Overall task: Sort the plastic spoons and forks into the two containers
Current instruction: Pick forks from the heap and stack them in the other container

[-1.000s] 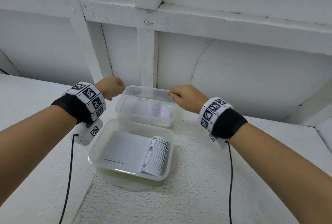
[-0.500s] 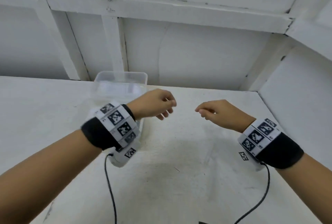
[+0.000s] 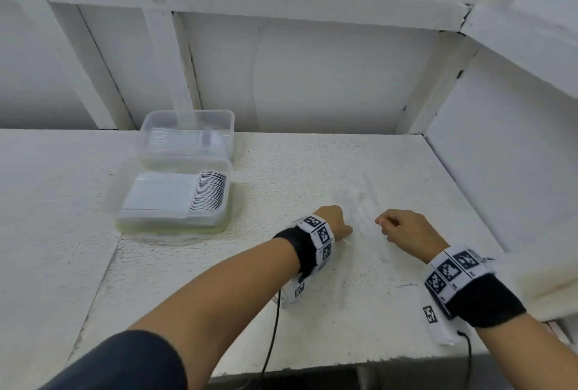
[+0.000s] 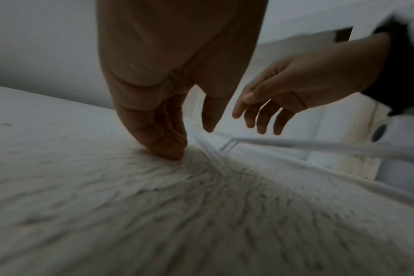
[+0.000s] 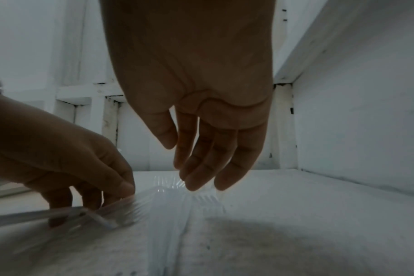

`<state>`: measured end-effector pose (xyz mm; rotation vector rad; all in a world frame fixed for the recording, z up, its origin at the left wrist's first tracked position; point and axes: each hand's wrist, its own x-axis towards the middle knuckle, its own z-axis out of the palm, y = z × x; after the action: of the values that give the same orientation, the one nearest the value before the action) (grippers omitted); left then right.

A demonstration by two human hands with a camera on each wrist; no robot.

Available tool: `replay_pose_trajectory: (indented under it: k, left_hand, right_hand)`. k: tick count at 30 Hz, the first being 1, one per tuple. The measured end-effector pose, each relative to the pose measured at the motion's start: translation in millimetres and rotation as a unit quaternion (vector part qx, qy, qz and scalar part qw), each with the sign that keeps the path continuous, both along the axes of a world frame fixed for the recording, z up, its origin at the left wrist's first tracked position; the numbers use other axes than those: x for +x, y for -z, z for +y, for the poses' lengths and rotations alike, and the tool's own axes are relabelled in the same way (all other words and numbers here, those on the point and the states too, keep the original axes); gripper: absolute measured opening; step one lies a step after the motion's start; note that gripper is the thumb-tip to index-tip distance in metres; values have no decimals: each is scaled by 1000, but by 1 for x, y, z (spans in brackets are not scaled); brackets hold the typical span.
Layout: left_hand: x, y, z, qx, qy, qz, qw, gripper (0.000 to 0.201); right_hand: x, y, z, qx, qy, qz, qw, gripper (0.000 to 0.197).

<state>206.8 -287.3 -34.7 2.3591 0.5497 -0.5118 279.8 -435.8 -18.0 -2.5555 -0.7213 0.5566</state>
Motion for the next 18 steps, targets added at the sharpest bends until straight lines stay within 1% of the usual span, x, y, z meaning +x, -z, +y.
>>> replay_pose_trajectory:
  k: [2, 3, 5, 6, 7, 9, 10, 11, 13, 14, 16, 17, 18]
  left_hand:
    - [2, 0, 1, 11, 9, 3, 1000, 22]
    - [3, 1, 2, 4, 0, 5, 1000, 19]
    - [2, 2, 8, -26, -33, 6, 999, 29]
    - [0, -1, 11, -52, -52, 4, 997, 31]
    - [-3, -3, 15, -89, -76, -4, 993, 27]
    - [-14, -11, 21, -162, -117, -11, 980, 11]
    - [-21, -16, 24, -179, -130, -8, 975, 16]
    - [-28, -19, 28, -179, -135, -5, 974, 21]
    - [-40, -23, 38, -154, -142, -9, 978, 31]
    - [-47, -26, 42, -143, -149, -14, 978, 36]
    - [-61, -30, 50, -113, -157, -40, 980, 37]
    - [-68, -32, 53, -97, -163, -53, 980, 37]
    - [-73, -30, 55, -93, -173, -65, 978, 37]
  right_hand:
    - [-1, 4, -1, 6, 10, 11, 1000, 22]
    - [-2, 5, -1, 10, 16, 16, 1000, 20]
    - [-2, 6, 2, 22, 34, 32, 999, 18]
    - [-1, 7, 4, 26, 43, 36, 998, 19]
    - [0, 7, 7, 25, 50, 32, 998, 20]
    - [3, 9, 15, 7, 55, 1, 998, 22]
    - [5, 9, 20, -2, 60, -21, 998, 22]
    - [6, 10, 24, -8, 69, -39, 997, 19]
    - [12, 12, 32, -19, 98, -61, 993, 18]
    - [15, 13, 36, -30, 113, -65, 991, 23]
    - [24, 14, 41, -71, 136, -50, 987, 39]
    - [28, 15, 43, -95, 140, -37, 985, 45]
    - [32, 16, 43, -118, 130, -26, 984, 48]
